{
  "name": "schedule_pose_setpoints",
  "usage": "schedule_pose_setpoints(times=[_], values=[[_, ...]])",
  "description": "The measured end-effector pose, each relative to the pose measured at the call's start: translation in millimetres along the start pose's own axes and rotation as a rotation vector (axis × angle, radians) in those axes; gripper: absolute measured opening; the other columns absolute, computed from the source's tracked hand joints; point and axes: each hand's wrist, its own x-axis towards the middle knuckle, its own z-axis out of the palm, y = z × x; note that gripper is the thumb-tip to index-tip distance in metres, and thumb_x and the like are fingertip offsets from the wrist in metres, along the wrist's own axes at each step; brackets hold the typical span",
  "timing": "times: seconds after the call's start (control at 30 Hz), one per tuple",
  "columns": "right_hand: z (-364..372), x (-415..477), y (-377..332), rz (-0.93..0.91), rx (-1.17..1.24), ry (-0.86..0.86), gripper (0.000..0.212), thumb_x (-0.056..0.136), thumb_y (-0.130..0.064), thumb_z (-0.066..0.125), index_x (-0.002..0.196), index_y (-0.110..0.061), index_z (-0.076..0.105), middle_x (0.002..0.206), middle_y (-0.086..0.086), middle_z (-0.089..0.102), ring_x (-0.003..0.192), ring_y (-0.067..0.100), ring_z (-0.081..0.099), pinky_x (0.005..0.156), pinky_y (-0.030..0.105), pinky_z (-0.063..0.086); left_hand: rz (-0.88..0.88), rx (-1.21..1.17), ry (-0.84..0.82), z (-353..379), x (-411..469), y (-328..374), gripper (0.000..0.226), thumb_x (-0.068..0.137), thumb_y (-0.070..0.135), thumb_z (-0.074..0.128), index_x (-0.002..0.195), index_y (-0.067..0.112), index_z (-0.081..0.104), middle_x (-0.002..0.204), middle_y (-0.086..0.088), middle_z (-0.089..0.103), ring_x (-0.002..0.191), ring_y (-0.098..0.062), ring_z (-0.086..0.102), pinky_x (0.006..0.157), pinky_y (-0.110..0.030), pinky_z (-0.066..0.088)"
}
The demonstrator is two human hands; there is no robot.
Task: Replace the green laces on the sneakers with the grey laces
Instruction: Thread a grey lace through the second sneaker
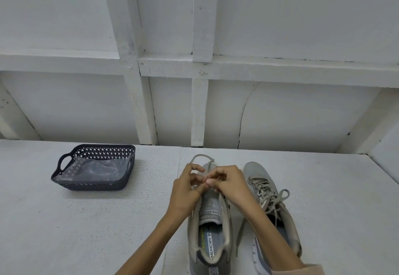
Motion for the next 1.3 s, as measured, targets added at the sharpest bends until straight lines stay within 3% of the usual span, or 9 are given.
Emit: schedule_pose_setpoints(times=[0.17, 0.43, 0.6, 0.7, 0.77, 0.9, 1.07, 1.2, 1.3], values=[[1.5, -0.1, 2.3, -0.028, -0.059, 0.039, 0.03, 0.077, -0.001, 0.073, 0.066, -0.029, 0.07, 0.063, -0.007, 0.069, 0.071, 0.011, 0.066, 0.078, 0.033, 0.055, -0.013, -0.074, -0.034, -2.0, 2.4, -2.8, 0.032, 0.078, 0.006, 0.077, 0.099, 0.021, 0.059, 0.083, -0.003, 0.074, 0.081, -0.013, 0.069, 0.08, -0.027, 0.054], [7.6, 3.3, 6.8, -0.001, -0.153, 0.124, 0.04, 0.077, -0.01, 0.075, 0.056, -0.043, 0.065, 0.07, -0.014, 0.071, 0.073, 0.008, 0.067, 0.077, 0.036, 0.055, 0.031, -0.151, -0.167, 1.2, 2.6, -4.5, 0.048, 0.071, 0.015, 0.081, 0.114, 0.025, 0.063, 0.106, 0.007, 0.071, 0.102, -0.004, 0.064, 0.09, -0.018, 0.049], [8.9, 5.2, 5.2, -0.021, -0.098, 0.125, 0.037, 0.078, -0.003, 0.074, 0.061, -0.034, 0.066, 0.063, -0.013, 0.068, 0.067, 0.001, 0.065, 0.073, 0.03, 0.055, 0.052, -0.107, -0.258, 7.4, 7.9, -3.7, 0.04, 0.066, 0.038, 0.077, 0.102, 0.023, 0.068, 0.092, -0.005, 0.069, 0.088, -0.02, 0.064, 0.083, -0.032, 0.051], [4.6, 5.3, -3.1, -0.055, -0.077, 0.13, 0.037, 0.08, 0.001, 0.071, 0.063, -0.032, 0.064, 0.058, -0.012, 0.062, 0.056, -0.005, 0.056, 0.061, 0.019, 0.046, 0.045, -0.032, -0.307, 7.2, 13.7, -6.2, 0.038, 0.066, 0.048, 0.074, 0.099, 0.03, 0.07, 0.09, -0.004, 0.073, 0.091, -0.018, 0.067, 0.102, -0.009, 0.028], [-1.6, 8.6, -14.8, -0.089, -0.04, 0.143, 0.036, 0.081, 0.002, 0.068, 0.065, -0.03, 0.064, 0.062, -0.01, 0.063, 0.058, -0.004, 0.056, 0.06, 0.019, 0.046, 0.062, 0.012, -0.324, 6.4, 15.6, -4.7, 0.032, 0.069, 0.048, 0.076, 0.096, 0.033, 0.07, 0.091, 0.006, 0.075, 0.095, -0.004, 0.067, 0.112, -0.013, -0.002], [-21.1, 22.5, -54.2, -0.138, 0.149, 0.117, 0.025, 0.089, 0.007, 0.059, 0.077, -0.015, 0.063, 0.068, 0.0, 0.059, 0.056, 0.01, 0.052, 0.053, 0.022, 0.049, 0.067, -0.003, -0.324, 6.1, 15.4, -4.2, 0.022, 0.077, 0.029, 0.08, 0.096, 0.02, 0.073, 0.096, 0.01, 0.075, 0.096, -0.001, 0.067, 0.103, 0.0, -0.003], [-49.0, 47.9, -117.1, -0.291, 0.282, 0.158, 0.021, 0.09, 0.012, 0.054, 0.08, -0.006, 0.059, 0.071, 0.007, 0.056, 0.054, 0.01, 0.054, 0.052, 0.022, 0.054, 0.07, 0.005, -0.35, 2.9, 14.5, -6.3, 0.029, 0.076, 0.038, 0.078, 0.098, 0.021, 0.072, 0.099, 0.015, 0.073, 0.1, 0.002, 0.065, 0.115, -0.032, -0.014], [-57.9, 72.3, -149.9, -0.372, 0.433, 0.225, 0.014, 0.091, 0.012, 0.052, 0.088, -0.001, 0.057, 0.074, 0.005, 0.058, 0.053, 0.008, 0.053, 0.054, 0.023, 0.055, 0.086, 0.019, -0.382, 2.1, 12.7, -1.4, 0.042, 0.071, 0.051, 0.075, 0.097, 0.019, 0.07, 0.099, 0.017, 0.073, 0.099, 0.003, 0.065, 0.117, -0.037, -0.013], [-51.6, 88.7, -149.3, -0.366, 0.497, 0.249, 0.013, 0.091, 0.011, 0.052, 0.089, -0.001, 0.057, 0.079, 0.004, 0.059, 0.056, 0.009, 0.053, 0.056, 0.022, 0.054, 0.082, 0.032, -0.361, 0.7, 13.6, -1.4, 0.032, 0.075, 0.048, 0.072, 0.095, 0.023, 0.071, 0.099, 0.013, 0.073, 0.099, 0.001, 0.066, 0.119, -0.043, -0.011]])
